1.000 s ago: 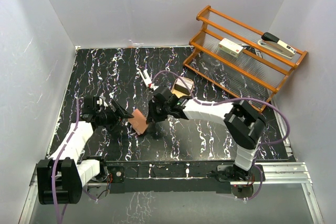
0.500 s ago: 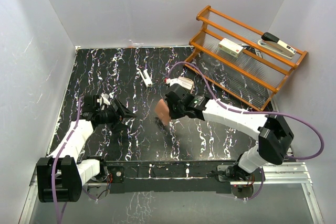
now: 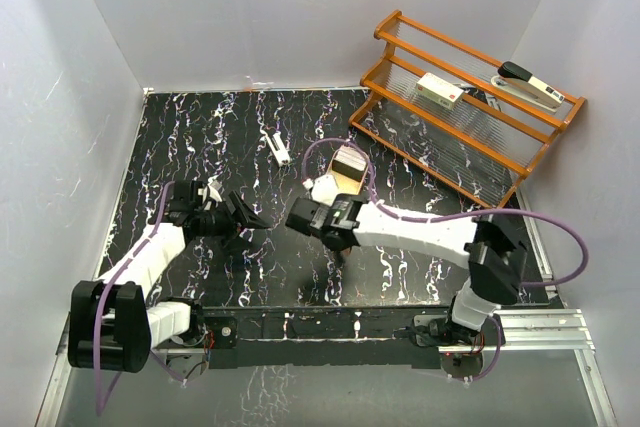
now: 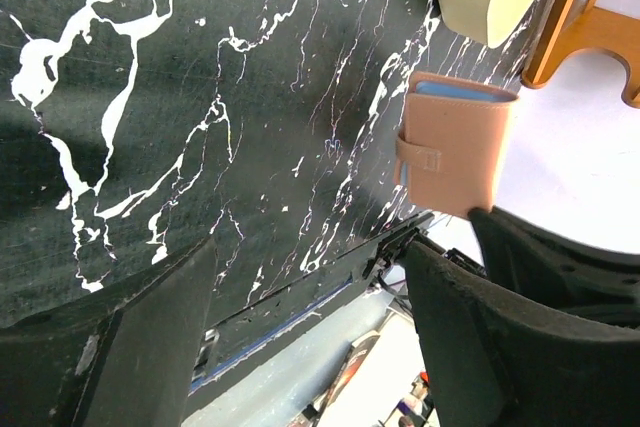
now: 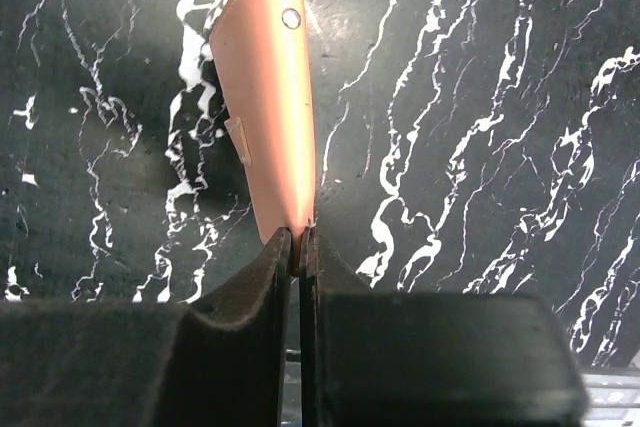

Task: Put the credit cards into the card holder
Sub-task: Turn over the card holder at the center of the board.

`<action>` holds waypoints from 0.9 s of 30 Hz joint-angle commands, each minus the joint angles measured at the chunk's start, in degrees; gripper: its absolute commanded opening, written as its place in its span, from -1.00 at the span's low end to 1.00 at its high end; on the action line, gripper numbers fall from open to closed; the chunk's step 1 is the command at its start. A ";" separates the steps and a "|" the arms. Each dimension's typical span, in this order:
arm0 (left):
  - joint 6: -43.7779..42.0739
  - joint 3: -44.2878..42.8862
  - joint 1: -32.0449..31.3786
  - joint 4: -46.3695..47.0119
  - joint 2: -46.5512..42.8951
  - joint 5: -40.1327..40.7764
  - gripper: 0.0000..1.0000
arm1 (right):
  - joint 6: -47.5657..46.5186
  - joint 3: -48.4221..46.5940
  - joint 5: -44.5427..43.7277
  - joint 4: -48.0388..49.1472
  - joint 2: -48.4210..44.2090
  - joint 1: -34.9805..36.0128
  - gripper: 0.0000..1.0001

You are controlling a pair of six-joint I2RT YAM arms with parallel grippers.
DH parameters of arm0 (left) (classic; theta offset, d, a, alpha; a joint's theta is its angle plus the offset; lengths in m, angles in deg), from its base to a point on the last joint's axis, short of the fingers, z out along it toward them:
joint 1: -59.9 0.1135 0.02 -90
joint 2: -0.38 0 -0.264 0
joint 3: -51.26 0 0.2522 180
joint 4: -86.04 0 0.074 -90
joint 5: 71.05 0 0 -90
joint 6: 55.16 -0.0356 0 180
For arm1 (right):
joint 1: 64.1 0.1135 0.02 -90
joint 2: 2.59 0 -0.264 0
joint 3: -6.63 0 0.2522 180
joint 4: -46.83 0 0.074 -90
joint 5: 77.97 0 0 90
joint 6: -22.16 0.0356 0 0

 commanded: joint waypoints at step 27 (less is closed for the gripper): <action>4.82 4.25 -4.81 8.53 3.17 -2.22 0.27 | -2.96 1.54 6.83 20.36 2.37 7.71 -0.30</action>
